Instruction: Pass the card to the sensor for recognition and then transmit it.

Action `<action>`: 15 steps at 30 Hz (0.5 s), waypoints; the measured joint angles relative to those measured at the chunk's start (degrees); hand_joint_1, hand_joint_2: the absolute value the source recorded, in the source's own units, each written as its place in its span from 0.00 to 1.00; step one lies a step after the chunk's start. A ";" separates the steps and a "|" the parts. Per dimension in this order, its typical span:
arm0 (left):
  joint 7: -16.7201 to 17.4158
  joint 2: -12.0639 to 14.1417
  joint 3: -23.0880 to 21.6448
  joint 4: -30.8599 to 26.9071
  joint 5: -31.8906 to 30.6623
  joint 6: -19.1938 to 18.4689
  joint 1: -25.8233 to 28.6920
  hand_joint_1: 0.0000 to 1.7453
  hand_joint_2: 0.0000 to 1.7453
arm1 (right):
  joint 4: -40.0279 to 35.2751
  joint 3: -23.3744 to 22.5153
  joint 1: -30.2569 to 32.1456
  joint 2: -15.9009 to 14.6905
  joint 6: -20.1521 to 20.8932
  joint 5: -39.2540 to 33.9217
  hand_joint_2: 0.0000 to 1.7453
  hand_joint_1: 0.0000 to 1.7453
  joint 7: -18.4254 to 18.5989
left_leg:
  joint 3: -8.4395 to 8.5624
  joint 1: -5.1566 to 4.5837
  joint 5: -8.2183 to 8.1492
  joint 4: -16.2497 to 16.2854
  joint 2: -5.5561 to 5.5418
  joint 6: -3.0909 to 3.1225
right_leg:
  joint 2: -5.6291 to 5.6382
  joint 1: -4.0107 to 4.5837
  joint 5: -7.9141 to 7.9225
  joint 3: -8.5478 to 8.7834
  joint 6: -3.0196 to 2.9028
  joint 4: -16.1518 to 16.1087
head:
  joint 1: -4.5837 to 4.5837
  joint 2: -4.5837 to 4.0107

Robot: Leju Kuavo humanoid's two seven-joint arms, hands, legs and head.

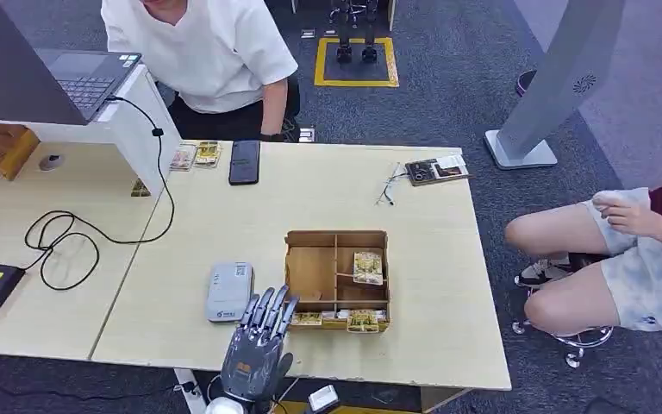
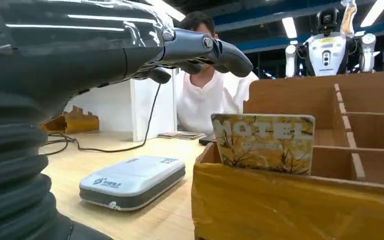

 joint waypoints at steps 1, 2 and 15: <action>-0.22 -0.18 0.02 0.00 0.00 0.50 0.08 0.86 1.00 | 0.00 0.00 0.01 0.00 0.00 0.00 1.00 0.00 0.00 | 0.00 0.00 0.00 0.00 0.00 0.00 | 0.00 0.00 0.00 0.00 0.00 0.00 | 0.00 0.00; -0.57 -0.24 0.09 0.00 0.00 0.96 0.18 1.00 1.00 | 0.00 0.00 0.01 0.00 -0.02 0.00 1.00 0.00 0.02 | 0.00 0.00 0.00 0.00 0.00 0.00 | 0.00 0.00 0.00 0.00 0.00 0.00 | 0.00 0.00; -1.70 -1.24 1.73 0.02 0.04 1.57 1.32 1.00 1.00 | 0.00 -0.22 0.04 0.00 -0.15 -0.04 1.00 0.00 0.07 | 0.00 0.00 0.00 0.00 0.00 0.00 | 0.00 0.00 0.00 0.00 0.00 0.00 | 0.00 0.00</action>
